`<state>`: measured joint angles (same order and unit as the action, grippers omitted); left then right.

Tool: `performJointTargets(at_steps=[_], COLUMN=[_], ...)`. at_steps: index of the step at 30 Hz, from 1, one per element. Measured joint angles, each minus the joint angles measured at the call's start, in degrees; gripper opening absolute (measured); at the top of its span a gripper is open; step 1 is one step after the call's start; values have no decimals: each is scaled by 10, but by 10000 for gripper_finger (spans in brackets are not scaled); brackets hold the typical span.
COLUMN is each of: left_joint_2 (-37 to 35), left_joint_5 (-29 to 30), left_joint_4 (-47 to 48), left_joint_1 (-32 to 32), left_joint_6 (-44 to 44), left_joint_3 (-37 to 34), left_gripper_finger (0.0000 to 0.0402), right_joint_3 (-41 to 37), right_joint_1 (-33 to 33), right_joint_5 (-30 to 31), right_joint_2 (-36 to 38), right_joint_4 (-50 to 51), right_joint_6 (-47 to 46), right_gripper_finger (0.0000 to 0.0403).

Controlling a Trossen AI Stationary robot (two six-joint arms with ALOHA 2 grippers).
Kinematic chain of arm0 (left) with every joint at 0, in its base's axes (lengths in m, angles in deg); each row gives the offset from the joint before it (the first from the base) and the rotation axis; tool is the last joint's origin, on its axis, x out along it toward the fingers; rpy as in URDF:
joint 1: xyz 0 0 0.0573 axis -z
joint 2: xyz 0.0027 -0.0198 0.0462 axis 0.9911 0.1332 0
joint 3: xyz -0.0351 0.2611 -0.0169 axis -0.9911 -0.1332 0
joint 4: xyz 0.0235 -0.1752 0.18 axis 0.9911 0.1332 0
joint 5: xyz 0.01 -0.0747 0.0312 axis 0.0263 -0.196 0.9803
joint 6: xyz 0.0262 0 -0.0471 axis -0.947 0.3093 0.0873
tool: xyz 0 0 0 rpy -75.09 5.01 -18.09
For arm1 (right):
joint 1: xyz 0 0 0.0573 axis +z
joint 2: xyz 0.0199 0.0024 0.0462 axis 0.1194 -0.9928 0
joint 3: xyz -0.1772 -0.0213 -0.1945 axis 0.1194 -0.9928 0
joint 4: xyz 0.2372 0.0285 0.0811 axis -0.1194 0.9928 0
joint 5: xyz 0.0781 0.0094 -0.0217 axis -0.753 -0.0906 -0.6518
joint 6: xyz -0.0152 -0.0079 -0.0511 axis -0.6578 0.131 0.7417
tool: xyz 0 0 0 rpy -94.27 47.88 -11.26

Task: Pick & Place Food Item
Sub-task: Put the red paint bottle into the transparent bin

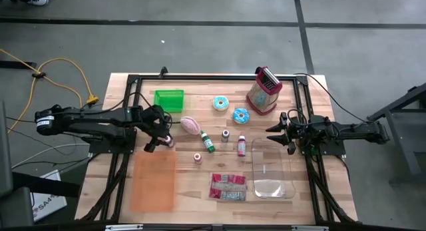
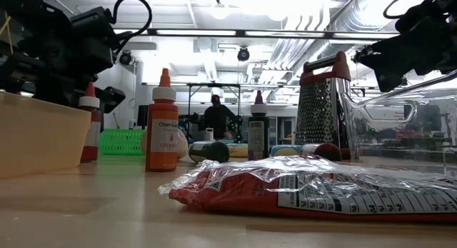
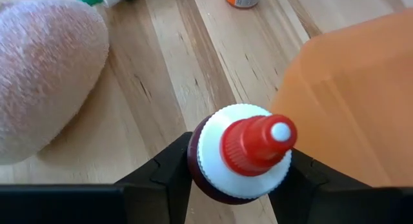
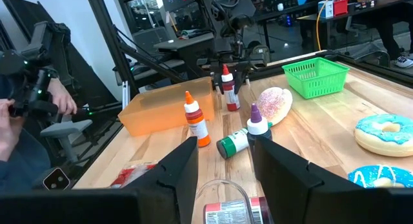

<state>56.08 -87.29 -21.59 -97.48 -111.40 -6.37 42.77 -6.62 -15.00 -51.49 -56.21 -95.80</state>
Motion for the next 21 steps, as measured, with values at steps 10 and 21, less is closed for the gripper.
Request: performJointTargets(at_steps=[10,21], left_joint_2=[0,0], left_joint_5=[15,110], left_joint_4=[-1,75], left_joint_1=[0,12], left_joint_6=[40,79], left_joint_3=[46,162], left_gripper_finger=[154,154], right_joint_3=[0,0], right_joint_1=[0,0], right_joint_5=[0,0], right_joint_2=[0,0], right_joint_4=[0,0], right_joint_6=[0,0], right_gripper_finger=[142,142])
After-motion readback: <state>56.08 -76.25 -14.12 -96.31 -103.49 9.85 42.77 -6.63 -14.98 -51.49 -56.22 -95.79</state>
